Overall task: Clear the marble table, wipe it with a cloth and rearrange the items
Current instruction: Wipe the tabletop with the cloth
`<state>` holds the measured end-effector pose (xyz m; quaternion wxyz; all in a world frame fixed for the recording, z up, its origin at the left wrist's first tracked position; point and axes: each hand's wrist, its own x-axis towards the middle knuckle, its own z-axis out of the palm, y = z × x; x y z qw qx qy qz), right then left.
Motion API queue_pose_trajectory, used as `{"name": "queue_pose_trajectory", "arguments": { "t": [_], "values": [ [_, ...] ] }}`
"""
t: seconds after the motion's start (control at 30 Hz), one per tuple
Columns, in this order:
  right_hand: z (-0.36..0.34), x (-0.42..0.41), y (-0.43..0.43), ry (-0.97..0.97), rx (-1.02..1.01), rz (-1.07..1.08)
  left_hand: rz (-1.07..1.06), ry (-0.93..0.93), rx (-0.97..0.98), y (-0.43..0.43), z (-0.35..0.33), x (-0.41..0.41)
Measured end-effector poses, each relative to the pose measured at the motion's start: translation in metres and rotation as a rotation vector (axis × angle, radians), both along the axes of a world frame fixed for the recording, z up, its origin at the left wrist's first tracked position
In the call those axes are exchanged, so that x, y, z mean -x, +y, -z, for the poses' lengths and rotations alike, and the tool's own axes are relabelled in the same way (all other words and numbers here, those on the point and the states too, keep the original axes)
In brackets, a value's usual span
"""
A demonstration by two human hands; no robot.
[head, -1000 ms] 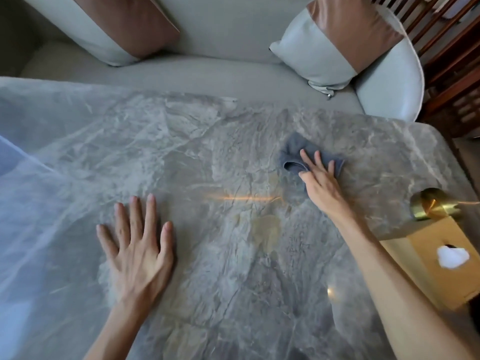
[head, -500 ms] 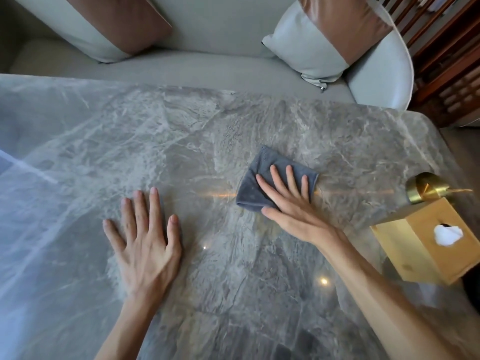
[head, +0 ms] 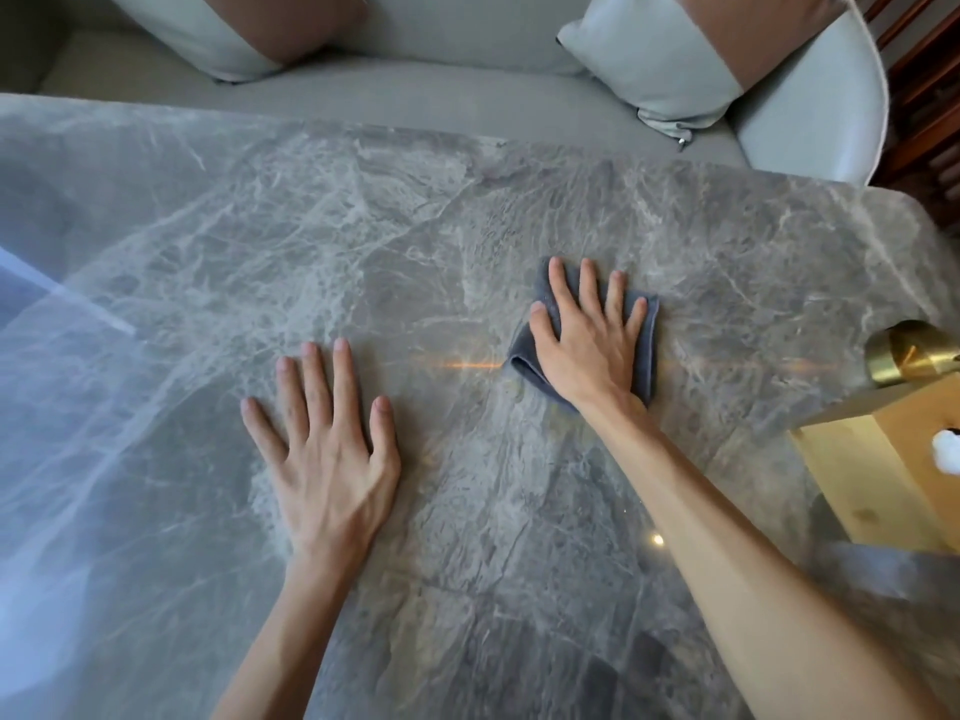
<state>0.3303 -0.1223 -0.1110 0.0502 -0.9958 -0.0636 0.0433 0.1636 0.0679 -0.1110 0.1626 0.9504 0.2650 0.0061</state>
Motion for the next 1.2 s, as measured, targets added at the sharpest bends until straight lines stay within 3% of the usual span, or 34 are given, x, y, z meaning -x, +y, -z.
{"name": "queue_pose_trajectory", "arguments": {
  "t": [0.2, 0.33, 0.43, 0.63, 0.73, 0.83, 0.97, 1.07, 1.2],
  "values": [
    [-0.013, 0.041, -0.001, 0.044, -0.101, -0.381, -0.008, -0.001, -0.011, -0.001, 0.001, 0.000],
    [-0.016, 0.104, -0.014, 0.057, -0.001, -0.532, 0.001, -0.007, -0.030, 0.000, 0.001, 0.001],
    [-0.014, 0.114, -0.044, 0.045, 0.085, -0.485, 0.009, 0.002, -0.046, 0.000, 0.002, 0.001],
    [-0.006, 0.068, -0.018, 0.044, 0.074, -0.022, 0.010, 0.008, -0.064, 0.000, 0.004, 0.001],
    [-0.009, 0.097, 0.001, 0.041, 0.059, -0.168, 0.008, 0.002, -0.060, 0.000, 0.003, 0.002],
    [-0.016, 0.126, -0.032, 0.072, 0.115, -0.270, 0.016, -0.002, -0.060, 0.000, 0.001, 0.003],
    [-0.015, 0.089, -0.066, 0.079, 0.123, -0.007, 0.013, 0.002, -0.071, -0.003, 0.002, 0.001],
    [-0.010, 0.051, -0.025, 0.091, -0.002, 0.084, 0.001, 0.001, -0.068, -0.003, 0.002, 0.001],
    [-0.017, 0.107, 0.015, 0.049, 0.028, -0.242, 0.013, -0.004, -0.066, -0.002, 0.003, 0.003]
  ]
}}
